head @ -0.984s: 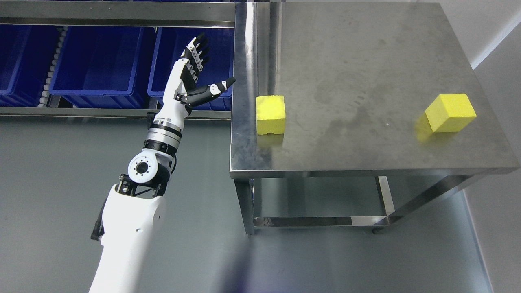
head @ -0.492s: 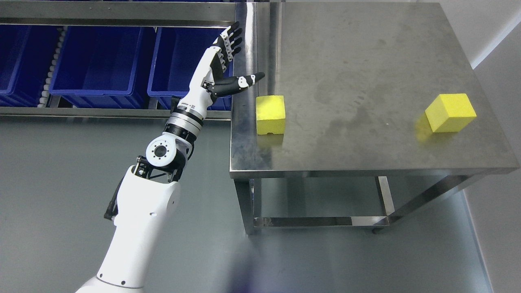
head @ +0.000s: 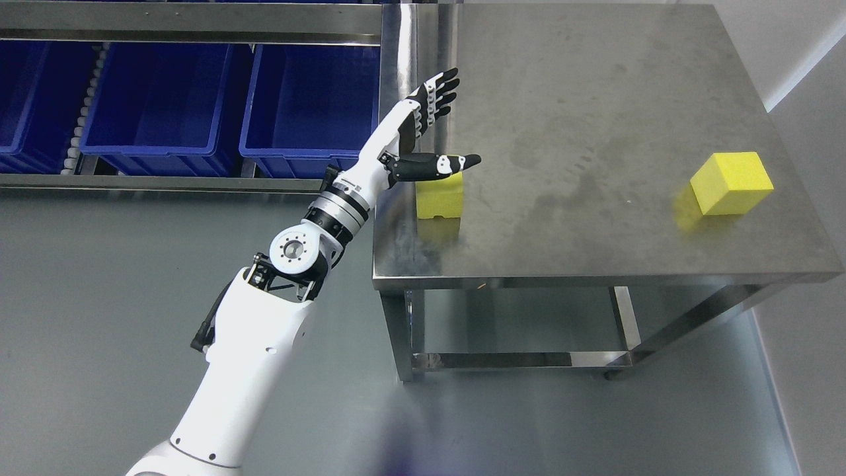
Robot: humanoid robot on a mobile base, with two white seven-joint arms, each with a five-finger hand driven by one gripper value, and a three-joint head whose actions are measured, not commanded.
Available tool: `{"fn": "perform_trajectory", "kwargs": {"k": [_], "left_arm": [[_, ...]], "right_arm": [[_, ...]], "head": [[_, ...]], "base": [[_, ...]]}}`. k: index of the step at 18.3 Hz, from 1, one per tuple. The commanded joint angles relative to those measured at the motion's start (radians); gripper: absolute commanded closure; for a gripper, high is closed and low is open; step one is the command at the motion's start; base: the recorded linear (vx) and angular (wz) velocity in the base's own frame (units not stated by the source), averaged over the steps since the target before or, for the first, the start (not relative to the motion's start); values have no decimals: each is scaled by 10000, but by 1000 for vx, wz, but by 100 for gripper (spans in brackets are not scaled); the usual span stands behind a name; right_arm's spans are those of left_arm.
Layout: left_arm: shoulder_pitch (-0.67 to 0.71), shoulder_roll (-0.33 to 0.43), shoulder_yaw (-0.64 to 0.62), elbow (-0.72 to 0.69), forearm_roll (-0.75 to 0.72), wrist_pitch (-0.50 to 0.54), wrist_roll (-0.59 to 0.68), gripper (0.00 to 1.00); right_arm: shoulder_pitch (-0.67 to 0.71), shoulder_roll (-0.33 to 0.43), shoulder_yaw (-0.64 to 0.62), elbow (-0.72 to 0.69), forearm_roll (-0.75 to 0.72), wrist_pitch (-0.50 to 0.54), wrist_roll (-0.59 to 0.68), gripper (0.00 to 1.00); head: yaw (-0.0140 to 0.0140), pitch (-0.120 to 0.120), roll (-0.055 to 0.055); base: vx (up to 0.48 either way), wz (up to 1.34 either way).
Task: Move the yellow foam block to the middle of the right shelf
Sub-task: 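Close the left hand fingers around the yellow foam cube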
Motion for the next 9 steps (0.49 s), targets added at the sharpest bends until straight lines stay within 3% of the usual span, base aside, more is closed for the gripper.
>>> {"fn": "perform_trajectory", "kwargs": {"k": [1, 9], "left_arm": [[201, 82, -1471, 426, -1163, 203, -189, 2], [769, 82, -1394, 273, -1227, -12, -433, 2]], "right_arm": [[16, -175, 0, -175, 31, 1, -2, 0], [16, -175, 0, -175, 31, -14, -2, 0]], "head": [[0, 0, 0], [0, 0, 0]], "base": [[0, 0], [0, 0]]}}
